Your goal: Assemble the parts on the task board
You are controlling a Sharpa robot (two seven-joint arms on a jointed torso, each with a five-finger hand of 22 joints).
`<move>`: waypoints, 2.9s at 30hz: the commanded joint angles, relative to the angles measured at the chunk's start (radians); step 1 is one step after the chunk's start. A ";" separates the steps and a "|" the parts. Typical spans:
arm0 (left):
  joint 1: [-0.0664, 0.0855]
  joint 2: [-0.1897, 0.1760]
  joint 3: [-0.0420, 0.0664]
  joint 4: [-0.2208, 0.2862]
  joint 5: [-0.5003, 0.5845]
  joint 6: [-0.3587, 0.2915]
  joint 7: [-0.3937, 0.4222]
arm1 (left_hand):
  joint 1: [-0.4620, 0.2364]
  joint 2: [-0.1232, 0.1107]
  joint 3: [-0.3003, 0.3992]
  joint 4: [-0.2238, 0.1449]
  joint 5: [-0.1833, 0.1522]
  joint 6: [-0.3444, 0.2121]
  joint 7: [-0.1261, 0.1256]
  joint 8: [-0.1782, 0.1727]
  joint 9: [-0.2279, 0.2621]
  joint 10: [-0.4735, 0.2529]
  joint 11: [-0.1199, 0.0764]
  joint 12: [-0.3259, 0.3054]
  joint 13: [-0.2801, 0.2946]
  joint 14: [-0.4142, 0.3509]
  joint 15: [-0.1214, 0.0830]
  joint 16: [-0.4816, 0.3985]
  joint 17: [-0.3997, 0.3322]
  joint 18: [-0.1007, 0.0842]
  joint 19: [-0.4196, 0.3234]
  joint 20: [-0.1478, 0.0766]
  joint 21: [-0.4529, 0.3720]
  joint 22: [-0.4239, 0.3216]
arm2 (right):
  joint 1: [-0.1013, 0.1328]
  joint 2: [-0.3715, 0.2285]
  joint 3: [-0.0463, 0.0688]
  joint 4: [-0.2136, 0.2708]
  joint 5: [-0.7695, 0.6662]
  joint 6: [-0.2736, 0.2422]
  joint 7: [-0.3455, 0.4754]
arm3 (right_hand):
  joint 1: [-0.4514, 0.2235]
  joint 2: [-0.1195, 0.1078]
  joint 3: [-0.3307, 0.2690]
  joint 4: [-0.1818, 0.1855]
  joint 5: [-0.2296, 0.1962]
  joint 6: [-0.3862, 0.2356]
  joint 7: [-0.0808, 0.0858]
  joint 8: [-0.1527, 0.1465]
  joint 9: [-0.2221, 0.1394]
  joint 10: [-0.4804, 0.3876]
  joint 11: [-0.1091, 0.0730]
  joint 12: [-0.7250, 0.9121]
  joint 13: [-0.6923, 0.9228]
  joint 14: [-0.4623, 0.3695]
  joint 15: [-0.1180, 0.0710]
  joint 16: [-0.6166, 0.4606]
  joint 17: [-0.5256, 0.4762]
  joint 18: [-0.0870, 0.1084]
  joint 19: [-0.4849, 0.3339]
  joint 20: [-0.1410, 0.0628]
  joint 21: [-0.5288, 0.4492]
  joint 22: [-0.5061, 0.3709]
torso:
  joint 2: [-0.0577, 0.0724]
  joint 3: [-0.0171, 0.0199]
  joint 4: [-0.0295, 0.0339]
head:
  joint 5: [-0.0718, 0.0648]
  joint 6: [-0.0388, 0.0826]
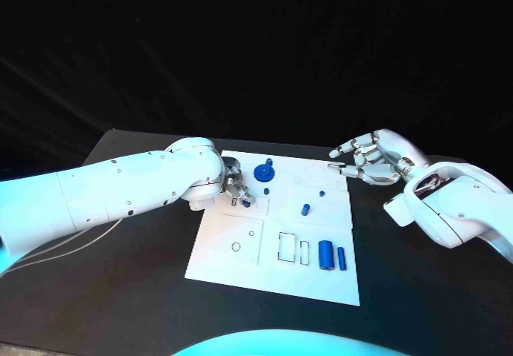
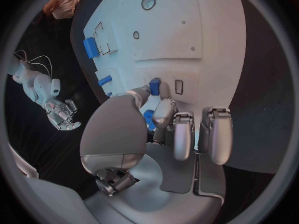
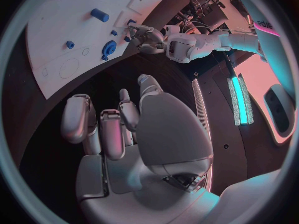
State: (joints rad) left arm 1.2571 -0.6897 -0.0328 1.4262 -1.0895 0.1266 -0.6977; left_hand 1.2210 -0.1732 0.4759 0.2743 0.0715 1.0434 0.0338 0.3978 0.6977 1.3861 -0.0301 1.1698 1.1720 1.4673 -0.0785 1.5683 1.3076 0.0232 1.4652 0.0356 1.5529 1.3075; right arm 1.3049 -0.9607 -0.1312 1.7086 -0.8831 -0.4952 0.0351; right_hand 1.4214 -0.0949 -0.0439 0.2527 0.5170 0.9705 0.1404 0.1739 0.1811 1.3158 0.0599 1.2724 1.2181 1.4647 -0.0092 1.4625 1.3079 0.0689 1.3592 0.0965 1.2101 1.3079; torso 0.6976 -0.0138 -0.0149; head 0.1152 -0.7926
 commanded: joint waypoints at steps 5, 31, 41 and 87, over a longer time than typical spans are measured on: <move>-0.001 0.005 -0.001 -0.003 0.004 0.030 -0.035 | -0.007 0.009 -0.019 0.006 -0.001 0.003 0.003 0.006 0.003 0.005 -0.002 0.003 0.000 0.103 -0.006 0.002 0.263 -0.016 0.084 -0.005 0.005 0.233 | -0.001 0.000 0.000 0.002 -0.007 0.015 0.002 | -0.001 0.002 0.003 0.001 0.005 0.000 -0.002 0.007 0.001 -0.003 -0.006 -0.005 -0.001 0.059 -0.009 -0.003 0.072 0.017 0.001 -0.006 -0.003 0.015 | 0.000 0.0002 0.0002 | -0.001 -0.001; -0.001 0.002 0.000 0.001 -0.002 0.014 -0.037 | -0.143 0.026 -0.250 0.017 -0.003 0.011 0.002 0.014 0.014 0.008 -0.002 0.008 0.003 0.103 -0.005 0.002 0.263 -0.016 0.085 -0.006 0.005 0.235 | -0.001 -0.005 0.000 0.004 -0.009 0.012 0.002 | -0.004 0.000 0.003 0.003 0.006 -0.001 -0.002 0.007 0.002 -0.002 -0.006 -0.005 -0.001 0.059 -0.009 -0.004 0.072 0.017 0.001 -0.006 -0.005 0.014 | -0.001 -0.0001 0.0007 | -0.004 -0.001; -0.001 -0.006 0.001 0.010 -0.007 -0.005 -0.036 | -0.157 0.052 -0.358 0.018 -0.002 0.010 0.000 0.016 0.018 0.007 -0.003 0.008 0.003 0.103 -0.007 0.002 0.263 -0.016 0.085 -0.008 0.005 0.235 | -0.001 -0.005 0.000 0.002 -0.009 0.012 0.003 | -0.006 0.000 0.002 0.004 0.006 -0.001 -0.002 0.007 0.002 -0.002 -0.006 -0.006 -0.002 0.059 -0.009 -0.004 0.072 0.017 0.001 -0.006 -0.006 0.014 | -0.001 -0.0001 0.0004 | -0.004 0.001; 0.102 0.091 0.022 -0.261 -0.085 0.113 -0.023 | -0.068 0.073 -0.410 0.019 0.002 -0.032 0.020 -0.017 -0.002 -0.023 0.013 -0.033 -0.037 0.103 0.005 0.002 0.263 -0.008 0.062 -0.002 -0.012 0.202 | -0.002 0.004 0.000 -0.009 -0.009 0.011 0.003 | -0.008 -0.001 0.001 0.006 0.006 -0.002 -0.002 0.007 0.002 -0.001 -0.006 -0.005 -0.001 0.059 -0.009 -0.004 0.072 0.017 0.001 -0.006 -0.006 0.014 | 0.002 -0.0011 0.0006 | 0.005 0.025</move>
State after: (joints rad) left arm 1.3604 -0.6054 -0.0108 1.1738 -1.1475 0.2139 -0.6985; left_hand 1.1486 -0.1012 0.0718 0.2921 0.0716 1.0179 0.0549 0.3841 0.6969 1.3679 -0.0194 1.1418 1.1362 1.4672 -0.0784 1.5683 1.3078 0.0232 1.4652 0.0357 1.5477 1.3074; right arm 1.3035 -0.9580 -0.1313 1.6978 -0.8840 -0.4940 0.0349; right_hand 1.4214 -0.0949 -0.0439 0.2527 0.5170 0.9706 0.1404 0.1738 0.1820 1.3158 0.0599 1.2724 1.2182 1.4647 -0.0092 1.4625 1.3079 0.0689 1.3592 0.0965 1.2101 1.3077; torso 0.6993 -0.0150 -0.0147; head 0.1204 -0.7677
